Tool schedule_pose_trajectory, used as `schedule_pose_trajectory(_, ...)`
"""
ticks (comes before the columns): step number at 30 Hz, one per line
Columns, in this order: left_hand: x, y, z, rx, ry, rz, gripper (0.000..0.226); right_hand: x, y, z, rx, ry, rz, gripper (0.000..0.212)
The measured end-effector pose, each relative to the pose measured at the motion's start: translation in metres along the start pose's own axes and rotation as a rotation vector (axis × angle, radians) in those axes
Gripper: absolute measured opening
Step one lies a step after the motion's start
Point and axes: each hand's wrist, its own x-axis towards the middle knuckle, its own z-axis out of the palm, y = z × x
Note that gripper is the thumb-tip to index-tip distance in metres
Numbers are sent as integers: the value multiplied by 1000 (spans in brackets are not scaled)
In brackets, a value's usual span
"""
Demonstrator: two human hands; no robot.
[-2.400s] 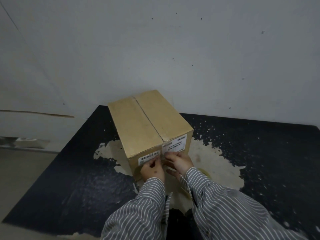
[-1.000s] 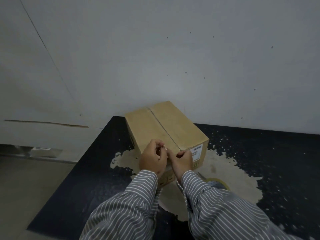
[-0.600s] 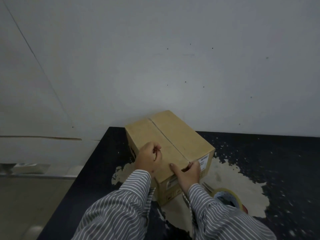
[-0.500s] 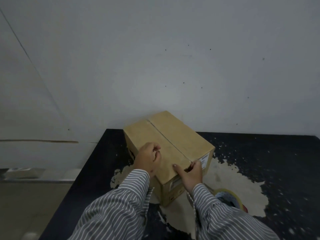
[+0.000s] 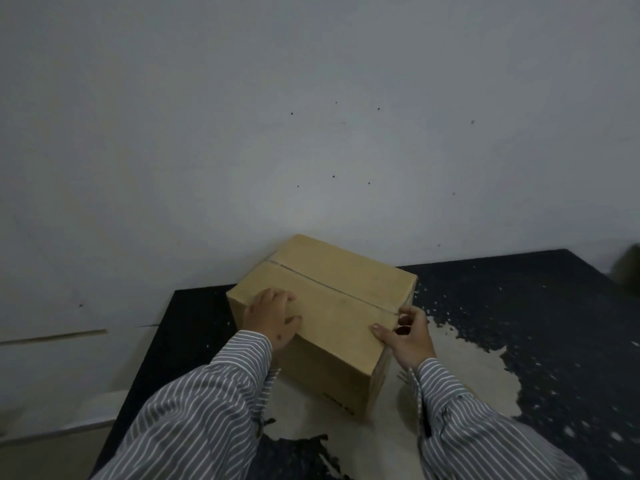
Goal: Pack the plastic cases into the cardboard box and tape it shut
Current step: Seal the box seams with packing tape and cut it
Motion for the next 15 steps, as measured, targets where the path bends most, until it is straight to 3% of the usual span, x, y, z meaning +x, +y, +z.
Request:
schedule_pose_trajectory(6,34,-27,-15,-23,-106,-205,84,-12,1,10,-49,156,-66,60)
schedule_pose_trajectory(12,50,-49,-22,-163,-163,-314,125,-15,-2,12,-76,141,-60,58)
schedule_pose_trajectory(15,48,-55,-23,-117,-162,-348,131,-13,-4,8,-61,114,-20,61)
